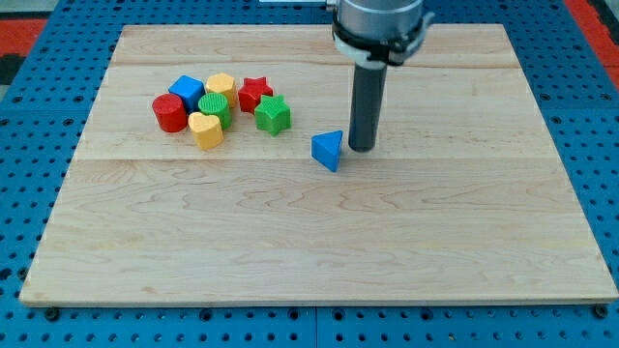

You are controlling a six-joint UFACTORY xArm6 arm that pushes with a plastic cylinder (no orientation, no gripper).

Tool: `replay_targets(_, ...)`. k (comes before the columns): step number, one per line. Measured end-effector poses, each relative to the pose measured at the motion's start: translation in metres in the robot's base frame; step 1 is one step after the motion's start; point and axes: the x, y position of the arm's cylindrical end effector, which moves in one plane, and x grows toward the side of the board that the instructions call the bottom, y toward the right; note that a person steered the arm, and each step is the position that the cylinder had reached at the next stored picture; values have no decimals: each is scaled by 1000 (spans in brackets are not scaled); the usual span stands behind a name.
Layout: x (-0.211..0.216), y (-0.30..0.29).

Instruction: Move the blue triangle into the green star

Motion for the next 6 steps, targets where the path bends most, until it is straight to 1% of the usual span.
replay_targets(1, 10, -50)
replay_targets(2, -7, -104)
replay_targets(3, -7, -98)
replay_targets(4, -7, -64)
replay_targets(5, -7, 16)
replay_targets(6, -18, -15)
